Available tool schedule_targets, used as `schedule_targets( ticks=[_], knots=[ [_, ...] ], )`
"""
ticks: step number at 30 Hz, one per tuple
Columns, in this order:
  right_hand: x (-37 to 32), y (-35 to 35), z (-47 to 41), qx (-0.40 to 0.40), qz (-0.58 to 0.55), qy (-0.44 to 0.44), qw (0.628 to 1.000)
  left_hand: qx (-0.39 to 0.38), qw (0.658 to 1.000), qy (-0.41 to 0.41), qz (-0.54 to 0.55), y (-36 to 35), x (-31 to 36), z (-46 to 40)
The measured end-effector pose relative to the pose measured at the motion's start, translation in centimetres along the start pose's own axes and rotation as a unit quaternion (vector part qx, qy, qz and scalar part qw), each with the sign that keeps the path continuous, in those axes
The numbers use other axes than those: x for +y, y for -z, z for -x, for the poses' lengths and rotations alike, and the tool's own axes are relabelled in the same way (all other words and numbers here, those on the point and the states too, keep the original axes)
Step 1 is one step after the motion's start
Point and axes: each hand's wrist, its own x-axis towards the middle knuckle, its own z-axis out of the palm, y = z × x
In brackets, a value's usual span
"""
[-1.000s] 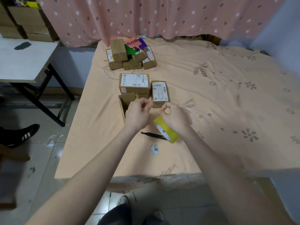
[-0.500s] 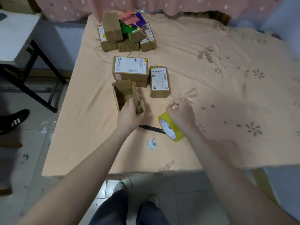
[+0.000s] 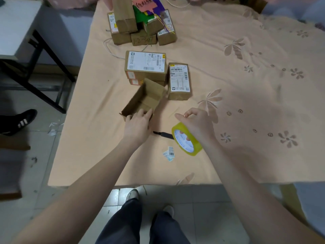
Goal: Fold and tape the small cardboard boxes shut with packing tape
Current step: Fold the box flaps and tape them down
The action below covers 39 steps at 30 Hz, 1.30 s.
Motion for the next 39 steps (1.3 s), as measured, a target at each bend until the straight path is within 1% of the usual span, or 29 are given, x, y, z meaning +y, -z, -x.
schedule_targets(
  ticks=[3,6,10,16,20,24,33,39],
  knots=[
    [-0.3,-1.3,0.2,-0.044,-0.006,0.004,0.999,-0.017,0.997,-0.052,-0.048,-0.2,-1.7,1.1],
    [-0.4,-3.1,0.4,-0.081,-0.023,0.002,0.996,-0.027,0.996,-0.065,-0.057,-0.2,-2.8,1.4],
    [0.0,-5.1,0.5,-0.105,-0.044,-0.021,0.993,-0.045,0.994,-0.079,-0.055,-0.1,-3.7,1.1],
    [0.5,-7.3,0.5,-0.105,-0.068,-0.058,0.991,-0.049,0.990,-0.102,-0.078,-0.3,-3.9,1.1],
    [0.6,-8.4,0.5,-0.090,-0.067,-0.074,0.991,-0.043,0.989,-0.109,-0.085,-0.4,-4.0,1.1],
    [0.8,-9.0,0.3,-0.074,-0.061,-0.070,0.993,-0.040,0.990,-0.110,-0.076,-0.4,-4.1,1.0],
    [0.9,-10.1,0.3,-0.063,-0.081,-0.063,0.993,-0.037,0.990,-0.120,-0.068,-0.2,-4.2,0.9],
    [1.2,-10.5,-0.2,-0.065,-0.064,-0.053,0.994,-0.039,0.990,-0.125,-0.046,0.0,-4.4,0.6]
  ],
)
